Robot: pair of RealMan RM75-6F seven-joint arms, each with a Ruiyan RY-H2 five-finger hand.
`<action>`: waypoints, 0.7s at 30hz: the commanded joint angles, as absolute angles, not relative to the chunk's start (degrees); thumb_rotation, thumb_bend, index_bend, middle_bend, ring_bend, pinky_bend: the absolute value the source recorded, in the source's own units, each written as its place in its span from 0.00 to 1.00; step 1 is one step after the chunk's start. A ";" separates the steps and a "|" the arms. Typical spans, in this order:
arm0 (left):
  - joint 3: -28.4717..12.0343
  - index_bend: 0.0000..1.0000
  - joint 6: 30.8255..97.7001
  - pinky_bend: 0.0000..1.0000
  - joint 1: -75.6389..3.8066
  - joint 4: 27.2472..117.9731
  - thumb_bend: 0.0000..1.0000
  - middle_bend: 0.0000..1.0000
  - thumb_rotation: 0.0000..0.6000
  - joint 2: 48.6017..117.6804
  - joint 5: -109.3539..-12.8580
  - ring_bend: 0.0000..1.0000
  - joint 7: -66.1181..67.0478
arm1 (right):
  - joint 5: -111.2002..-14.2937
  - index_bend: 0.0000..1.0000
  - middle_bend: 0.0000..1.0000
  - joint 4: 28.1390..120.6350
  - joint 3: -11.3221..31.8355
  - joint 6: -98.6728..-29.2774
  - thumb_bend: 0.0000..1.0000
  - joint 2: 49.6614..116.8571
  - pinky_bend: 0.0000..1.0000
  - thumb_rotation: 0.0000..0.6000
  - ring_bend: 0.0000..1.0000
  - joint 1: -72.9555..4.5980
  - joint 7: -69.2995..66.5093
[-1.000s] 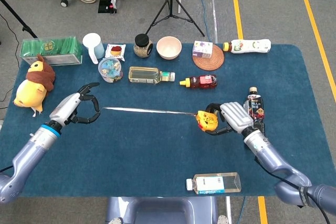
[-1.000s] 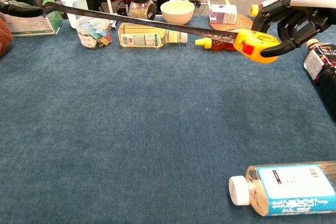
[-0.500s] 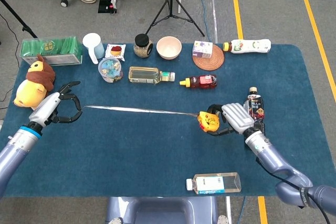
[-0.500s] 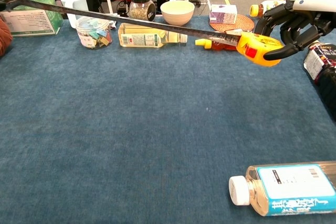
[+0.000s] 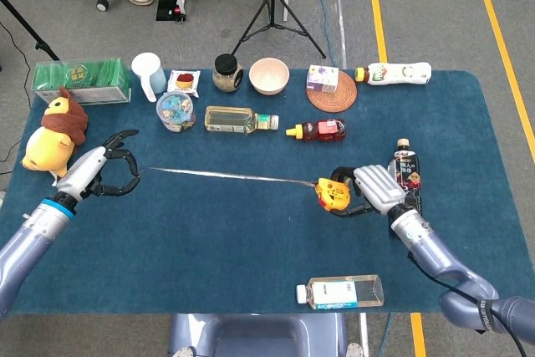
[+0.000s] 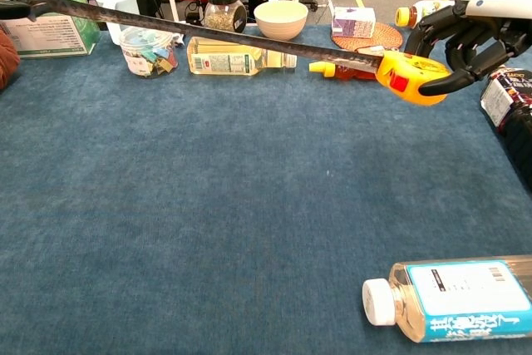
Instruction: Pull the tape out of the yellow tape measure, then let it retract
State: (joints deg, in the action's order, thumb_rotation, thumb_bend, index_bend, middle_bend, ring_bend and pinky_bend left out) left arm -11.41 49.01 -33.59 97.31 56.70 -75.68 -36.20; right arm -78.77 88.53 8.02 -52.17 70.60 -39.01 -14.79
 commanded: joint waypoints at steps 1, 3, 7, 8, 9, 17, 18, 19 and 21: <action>-11.85 0.69 48.18 0.09 -34.73 97.58 0.42 0.09 1.00 57.71 -75.28 0.00 -35.03 | -78.76 0.59 0.60 88.74 8.07 -52.22 0.23 70.55 0.64 0.71 0.65 -39.00 -14.69; -12.20 0.69 47.48 0.09 -35.65 97.60 0.42 0.09 1.00 58.54 -74.58 0.00 -33.97 | -78.68 0.59 0.60 88.93 8.13 -52.25 0.23 70.52 0.64 0.70 0.65 -38.97 -14.59; -12.83 0.69 45.98 0.09 -37.60 97.56 0.42 0.09 1.00 60.60 -73.27 0.00 -32.00 | -78.47 0.59 0.60 89.23 8.31 -52.21 0.23 70.57 0.64 0.71 0.65 -39.03 -14.37; -12.98 0.69 45.55 0.09 -38.19 97.34 0.42 0.09 1.00 61.35 -72.74 0.00 -31.30 | -78.45 0.59 0.60 89.28 8.35 -52.18 0.23 70.63 0.64 0.71 0.65 -39.07 -14.29; -13.09 0.69 45.29 0.09 -38.60 97.22 0.42 0.09 1.00 61.90 -72.44 0.00 -30.82 | -78.41 0.59 0.60 89.29 8.35 -52.14 0.23 70.69 0.64 0.71 0.65 -39.08 -14.24; -14.83 0.69 42.93 0.09 -43.37 95.37 0.42 0.09 1.00 68.59 -68.24 0.00 -25.98 | -77.92 0.59 0.60 89.10 8.70 -51.69 0.23 71.57 0.63 0.70 0.65 -39.51 -13.68; -15.12 0.69 42.58 0.09 -44.23 94.95 0.42 0.09 1.00 69.70 -67.59 0.00 -25.14 | -77.80 0.59 0.60 89.04 8.77 -51.59 0.23 71.73 0.64 0.71 0.65 -39.60 -13.65; -15.32 0.69 42.27 0.09 -44.93 94.57 0.42 0.09 1.00 70.61 -66.89 0.00 -24.32 | -77.67 0.59 0.60 88.93 8.83 -51.51 0.23 71.91 0.64 0.71 0.65 -39.67 -13.55; -15.67 0.69 41.90 0.09 -46.08 93.99 0.42 0.09 1.00 72.11 -65.72 0.00 -22.90 | -77.51 0.59 0.60 88.84 8.93 -51.47 0.23 72.16 0.64 0.71 0.65 -39.74 -13.52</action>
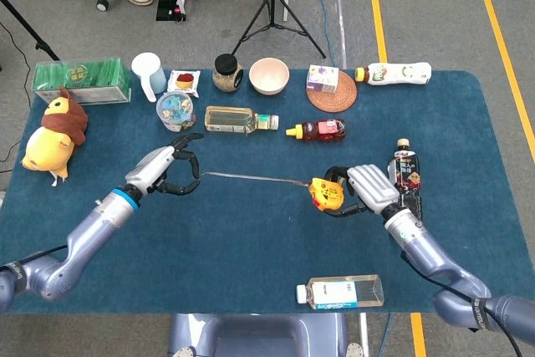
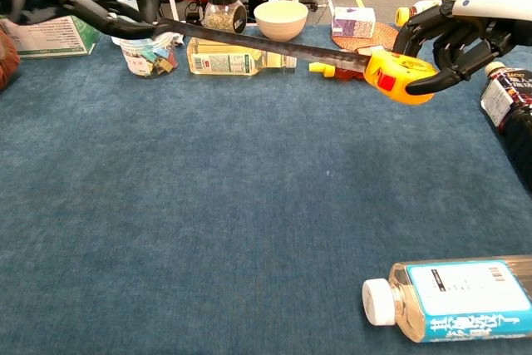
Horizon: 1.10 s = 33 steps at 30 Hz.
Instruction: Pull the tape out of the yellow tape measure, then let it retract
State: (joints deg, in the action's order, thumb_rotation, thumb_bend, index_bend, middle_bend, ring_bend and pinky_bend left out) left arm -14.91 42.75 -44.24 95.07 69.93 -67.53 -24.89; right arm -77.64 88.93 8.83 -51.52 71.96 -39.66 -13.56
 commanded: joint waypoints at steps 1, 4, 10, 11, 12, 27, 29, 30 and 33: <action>-15.86 0.69 41.74 0.09 -46.77 93.59 0.42 0.09 1.00 73.07 -64.95 0.00 -21.99 | -77.46 0.59 0.60 88.78 8.99 -51.45 0.23 72.30 0.64 0.71 0.65 -39.78 -13.50; -16.27 0.68 41.44 0.09 -48.39 92.82 0.40 0.09 1.00 75.41 -62.77 0.00 -19.75 | -77.33 0.59 0.60 88.66 9.18 -51.39 0.23 72.64 0.64 0.71 0.65 -39.93 -13.56; -16.21 0.29 41.26 0.09 -50.91 92.00 0.25 0.06 1.00 78.42 -59.64 0.00 -14.83 | -77.25 0.59 0.60 88.29 9.42 -51.43 0.23 73.17 0.63 0.71 0.65 -40.06 -13.90; -16.19 0.24 41.51 0.09 -51.15 92.11 0.24 0.05 1.00 78.61 -59.26 0.00 -13.97 | -77.28 0.59 0.60 88.20 9.42 -51.47 0.23 73.21 0.64 0.71 0.65 -40.04 -13.92; -16.22 0.20 41.95 0.09 -51.27 92.27 0.23 0.04 1.00 78.79 -58.96 0.00 -13.24 | -77.28 0.59 0.60 88.17 9.39 -51.43 0.23 73.21 0.64 0.71 0.65 -40.02 -14.04; -16.08 0.14 47.26 0.09 -47.49 96.89 0.23 0.03 1.00 73.22 -59.63 0.00 -11.22 | -78.42 0.59 0.60 86.86 8.61 -51.42 0.23 73.59 0.62 0.71 0.64 -40.03 -13.01; -15.89 0.14 48.06 0.09 -46.39 97.96 0.23 0.03 1.00 71.51 -60.22 0.00 -11.43 | -78.47 0.59 0.60 86.32 8.47 -51.28 0.23 74.08 0.61 0.71 0.63 -40.16 -12.60; -15.76 0.14 48.51 0.09 -45.79 98.47 0.23 0.03 1.00 70.66 -60.54 0.00 -11.54 | -78.60 0.59 0.60 85.89 8.34 -51.27 0.23 74.35 0.61 0.71 0.63 -40.24 -12.08; -15.15 0.14 49.65 0.09 -44.15 99.70 0.23 0.03 1.00 68.56 -61.57 0.00 -11.78 | -78.66 0.59 0.59 84.72 7.87 -51.04 0.23 75.19 0.58 0.70 0.60 -40.38 -10.60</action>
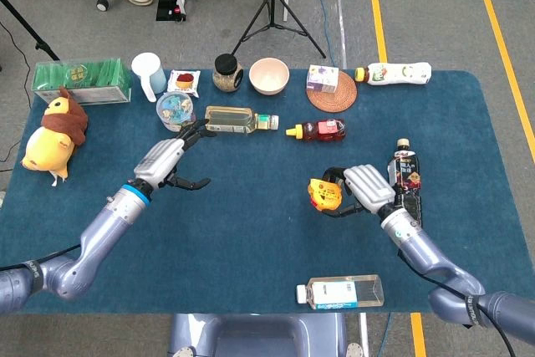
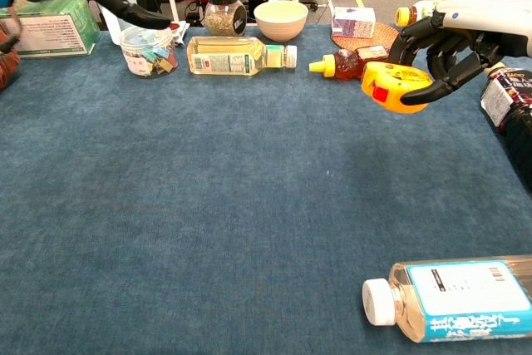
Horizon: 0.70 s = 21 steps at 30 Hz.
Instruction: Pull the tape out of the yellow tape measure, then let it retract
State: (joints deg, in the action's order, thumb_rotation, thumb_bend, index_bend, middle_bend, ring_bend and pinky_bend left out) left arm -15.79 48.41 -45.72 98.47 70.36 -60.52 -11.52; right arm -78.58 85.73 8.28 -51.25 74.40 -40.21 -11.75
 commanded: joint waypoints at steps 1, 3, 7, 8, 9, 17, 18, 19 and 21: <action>-14.72 0.14 50.11 0.09 -43.32 100.23 0.23 0.03 1.00 67.60 -62.06 0.00 -11.94 | -78.59 0.58 0.58 84.03 7.68 -50.89 0.23 75.68 0.58 0.70 0.59 -40.44 -9.96; -14.20 0.14 50.71 0.09 -42.18 101.07 0.23 0.03 1.00 66.24 -62.98 0.00 -12.39 | -78.42 0.57 0.56 83.15 7.50 -50.74 0.23 76.43 0.55 0.70 0.57 -40.51 -9.28; -12.97 0.14 52.36 0.09 -39.69 102.27 0.23 0.03 1.00 63.44 -65.19 0.00 -12.96 | -78.41 0.52 0.50 81.35 7.08 -50.44 0.23 77.91 0.47 0.71 0.50 -40.78 -7.53; -12.82 0.14 52.62 0.09 -39.33 102.41 0.23 0.03 1.00 63.08 -65.52 0.00 -13.09 | -78.31 0.51 0.49 81.17 7.07 -50.33 0.23 78.10 0.45 0.71 0.49 -40.83 -7.42; -12.53 0.14 53.03 0.09 -38.72 102.63 0.23 0.03 1.00 62.46 -65.95 0.00 -13.27 | -78.16 0.50 0.48 80.85 7.04 -50.05 0.23 78.33 0.44 0.71 0.48 -40.95 -7.17; -10.80 0.14 55.29 0.09 -34.90 103.18 0.23 0.03 1.00 59.43 -68.29 0.00 -15.59 | -76.92 0.30 0.31 78.79 6.47 -48.40 0.20 79.28 0.28 0.71 0.35 -41.38 -4.24; -10.68 0.14 55.46 0.09 -34.49 103.10 0.23 0.03 1.00 59.24 -68.38 0.00 -16.08 | -76.78 0.28 0.29 78.76 6.39 -48.15 0.19 79.26 0.27 0.71 0.34 -41.41 -4.02; -10.58 0.14 55.57 0.09 -34.09 102.97 0.23 0.03 1.00 59.07 -68.35 0.00 -16.60 | -76.56 0.26 0.27 78.77 6.34 -47.93 0.18 79.25 0.26 0.71 0.32 -41.40 -3.93; -10.47 0.14 55.69 0.09 -33.52 102.54 0.23 0.03 1.00 58.89 -68.35 0.00 -17.41 | -76.25 0.25 0.26 78.97 6.29 -47.46 0.17 79.06 0.25 0.70 0.30 -41.46 -3.76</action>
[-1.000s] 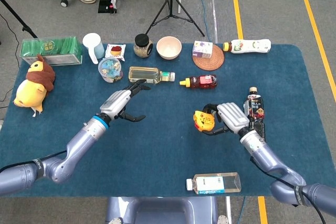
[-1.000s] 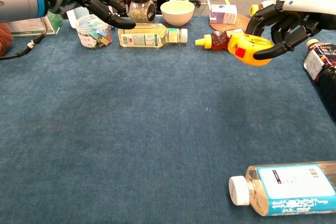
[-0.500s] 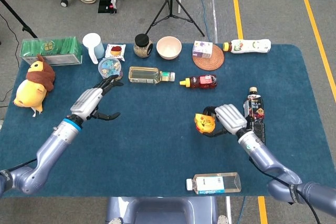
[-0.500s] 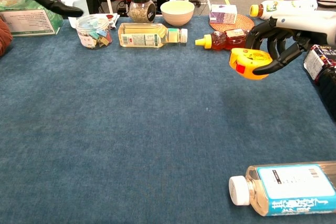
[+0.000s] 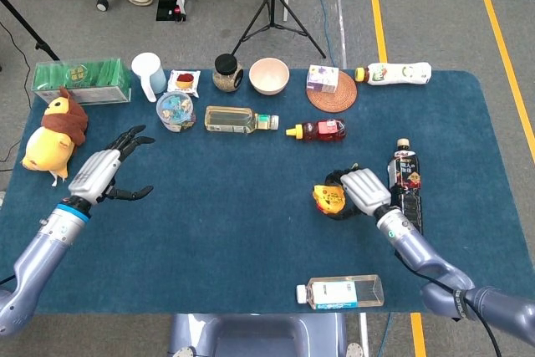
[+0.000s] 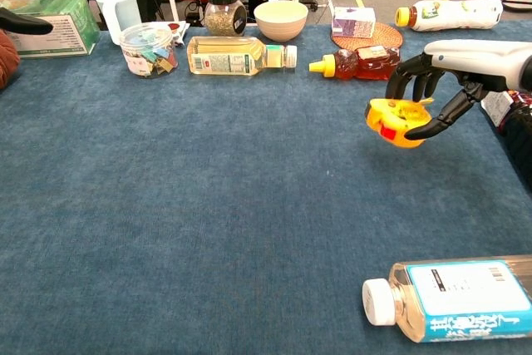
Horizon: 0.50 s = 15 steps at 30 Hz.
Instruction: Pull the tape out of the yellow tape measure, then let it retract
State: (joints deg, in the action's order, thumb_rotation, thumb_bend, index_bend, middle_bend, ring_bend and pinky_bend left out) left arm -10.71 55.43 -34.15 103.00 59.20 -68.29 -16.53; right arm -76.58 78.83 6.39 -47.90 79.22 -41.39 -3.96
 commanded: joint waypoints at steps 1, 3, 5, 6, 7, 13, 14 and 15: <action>-10.46 0.13 55.73 0.09 -33.37 102.40 0.23 0.03 1.00 58.84 -68.38 0.00 -17.65 | -76.20 0.24 0.25 79.04 6.27 -47.38 0.17 78.99 0.24 0.70 0.29 -41.47 -3.69; -10.47 0.14 55.95 0.09 -32.91 102.04 0.23 0.03 1.00 58.74 -68.49 0.00 -18.34 | -76.09 0.22 0.23 79.25 6.23 -47.29 0.16 78.72 0.22 0.71 0.28 -41.45 -3.36; -10.44 0.14 55.97 0.09 -32.50 101.77 0.23 0.03 1.00 58.57 -68.58 0.00 -19.00 | -75.90 0.19 0.21 79.64 6.21 -47.25 0.15 78.33 0.21 0.71 0.26 -41.36 -3.07; -10.43 0.14 55.92 0.09 -32.34 101.66 0.23 0.03 1.00 58.46 -68.62 0.00 -19.29 | -75.89 0.19 0.20 79.84 6.30 -47.56 0.14 78.21 0.21 0.71 0.26 -41.27 -2.89; -10.44 0.14 55.92 0.09 -32.18 101.48 0.23 0.03 1.00 58.37 -68.62 0.00 -19.51 | -75.92 0.19 0.21 80.00 6.31 -47.79 0.14 78.09 0.22 0.71 0.26 -41.19 -2.62; -10.55 0.37 57.27 0.10 -30.74 101.46 0.23 0.06 1.00 57.16 -68.25 0.00 -19.44 | -76.33 0.35 0.37 82.39 7.10 -50.97 0.14 76.39 0.32 0.71 0.39 -40.15 -1.65; -10.42 0.43 57.53 0.10 -30.41 101.75 0.23 0.09 1.00 56.75 -67.91 0.00 -18.76 | -76.30 0.37 0.39 83.08 7.39 -51.85 0.14 76.08 0.34 0.71 0.41 -39.77 -1.94; -10.27 0.50 57.76 0.13 -30.09 102.03 0.23 0.16 1.00 56.33 -67.46 0.01 -18.11 | -76.42 0.40 0.41 83.44 7.72 -52.94 0.14 76.00 0.36 0.71 0.43 -39.41 -2.15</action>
State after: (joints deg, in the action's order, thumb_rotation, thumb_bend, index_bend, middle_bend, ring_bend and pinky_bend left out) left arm -10.48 57.29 -30.67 101.60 57.01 -68.08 -19.06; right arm -76.21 82.43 7.06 -51.20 76.54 -40.17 -1.97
